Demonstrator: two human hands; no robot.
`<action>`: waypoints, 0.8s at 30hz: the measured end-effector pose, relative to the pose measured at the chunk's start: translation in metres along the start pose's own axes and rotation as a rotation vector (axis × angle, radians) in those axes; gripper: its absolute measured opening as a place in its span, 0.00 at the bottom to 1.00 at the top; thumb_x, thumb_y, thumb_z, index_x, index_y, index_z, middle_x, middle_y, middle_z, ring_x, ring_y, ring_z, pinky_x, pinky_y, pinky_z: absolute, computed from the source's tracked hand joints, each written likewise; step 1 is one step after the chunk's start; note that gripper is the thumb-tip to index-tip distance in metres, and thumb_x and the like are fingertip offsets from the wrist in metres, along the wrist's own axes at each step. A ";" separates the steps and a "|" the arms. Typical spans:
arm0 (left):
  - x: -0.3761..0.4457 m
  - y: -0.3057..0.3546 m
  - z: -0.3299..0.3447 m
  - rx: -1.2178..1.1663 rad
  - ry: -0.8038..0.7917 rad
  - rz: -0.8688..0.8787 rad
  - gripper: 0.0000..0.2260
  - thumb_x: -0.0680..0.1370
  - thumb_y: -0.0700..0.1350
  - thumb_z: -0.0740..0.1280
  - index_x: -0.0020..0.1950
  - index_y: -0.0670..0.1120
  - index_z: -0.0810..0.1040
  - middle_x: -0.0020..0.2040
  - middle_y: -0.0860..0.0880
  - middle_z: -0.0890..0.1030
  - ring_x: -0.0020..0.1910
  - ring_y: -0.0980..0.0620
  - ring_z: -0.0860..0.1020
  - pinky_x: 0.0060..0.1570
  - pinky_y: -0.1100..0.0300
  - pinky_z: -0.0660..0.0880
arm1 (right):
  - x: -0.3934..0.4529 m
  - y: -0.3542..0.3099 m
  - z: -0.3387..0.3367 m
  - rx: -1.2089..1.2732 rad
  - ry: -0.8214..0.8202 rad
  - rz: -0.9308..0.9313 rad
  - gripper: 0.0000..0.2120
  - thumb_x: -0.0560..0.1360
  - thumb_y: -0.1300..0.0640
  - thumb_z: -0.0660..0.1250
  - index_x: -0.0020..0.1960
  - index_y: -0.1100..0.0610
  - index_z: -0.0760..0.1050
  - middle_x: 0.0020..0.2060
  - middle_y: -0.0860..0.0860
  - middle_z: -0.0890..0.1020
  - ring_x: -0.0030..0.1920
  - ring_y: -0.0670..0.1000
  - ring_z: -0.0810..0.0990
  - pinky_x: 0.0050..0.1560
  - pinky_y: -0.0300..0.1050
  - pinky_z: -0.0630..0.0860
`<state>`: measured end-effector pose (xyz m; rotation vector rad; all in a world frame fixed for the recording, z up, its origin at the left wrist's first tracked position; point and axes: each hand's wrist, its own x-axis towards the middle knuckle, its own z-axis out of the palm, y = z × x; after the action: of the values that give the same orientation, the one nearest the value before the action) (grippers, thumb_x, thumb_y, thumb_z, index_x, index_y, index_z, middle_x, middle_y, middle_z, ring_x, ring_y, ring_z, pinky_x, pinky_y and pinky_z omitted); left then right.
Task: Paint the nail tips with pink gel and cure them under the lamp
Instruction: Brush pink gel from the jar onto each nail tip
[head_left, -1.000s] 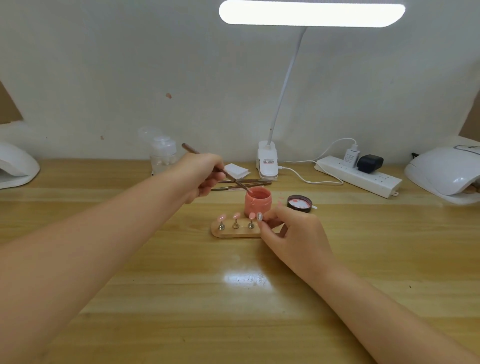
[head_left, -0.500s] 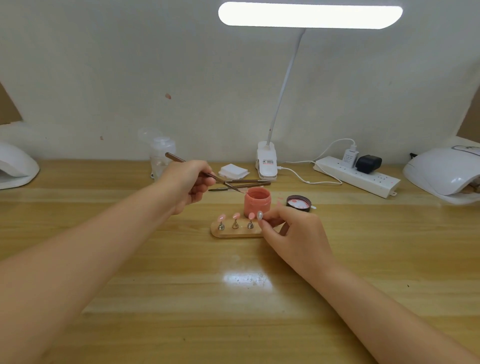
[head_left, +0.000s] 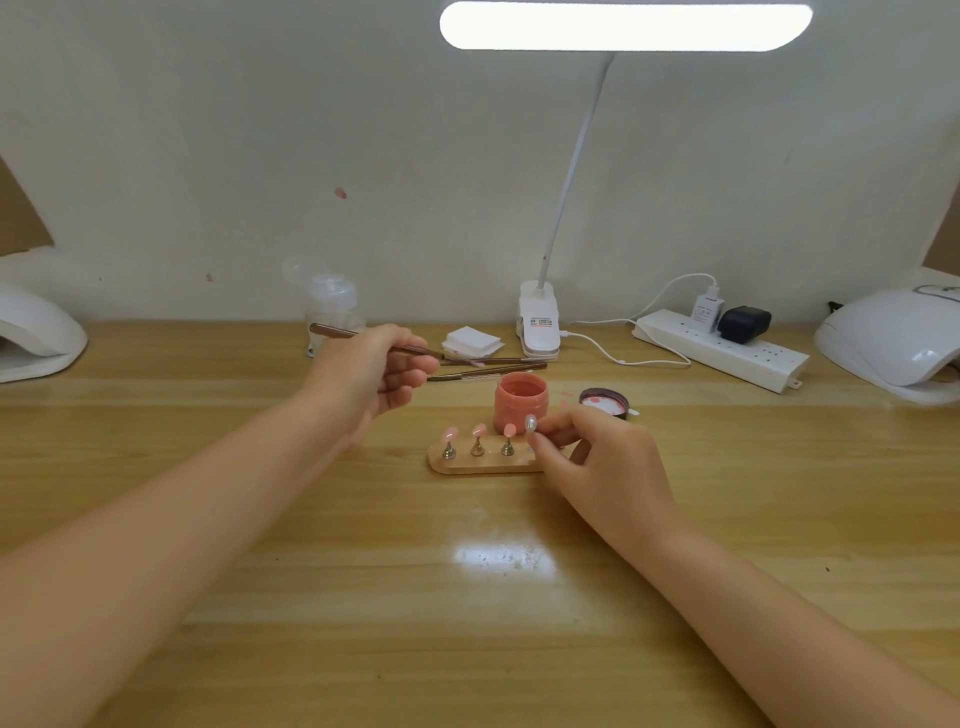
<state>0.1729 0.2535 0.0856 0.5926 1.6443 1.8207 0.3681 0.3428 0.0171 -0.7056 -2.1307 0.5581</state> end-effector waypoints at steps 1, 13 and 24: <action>-0.007 -0.001 0.000 -0.032 -0.017 0.044 0.08 0.79 0.41 0.63 0.44 0.41 0.80 0.31 0.48 0.83 0.26 0.56 0.77 0.26 0.67 0.74 | 0.000 0.000 0.000 -0.001 0.002 -0.001 0.03 0.72 0.56 0.72 0.42 0.49 0.80 0.35 0.40 0.81 0.31 0.39 0.75 0.33 0.31 0.68; -0.079 -0.057 -0.003 0.406 -0.249 0.687 0.09 0.78 0.46 0.62 0.55 0.52 0.80 0.46 0.55 0.84 0.49 0.52 0.83 0.49 0.50 0.79 | 0.002 0.000 -0.001 0.069 0.031 0.028 0.10 0.72 0.54 0.72 0.39 0.39 0.77 0.36 0.40 0.83 0.31 0.45 0.77 0.36 0.42 0.75; -0.078 -0.049 -0.018 0.219 -0.191 0.581 0.09 0.77 0.48 0.62 0.52 0.52 0.80 0.45 0.53 0.85 0.47 0.55 0.82 0.47 0.61 0.78 | -0.001 -0.007 -0.008 0.040 0.014 0.084 0.03 0.72 0.57 0.72 0.42 0.49 0.82 0.36 0.41 0.83 0.28 0.46 0.75 0.37 0.51 0.77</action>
<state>0.2237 0.1885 0.0401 1.4169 1.6591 1.8934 0.3731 0.3382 0.0248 -0.7775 -2.0784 0.6372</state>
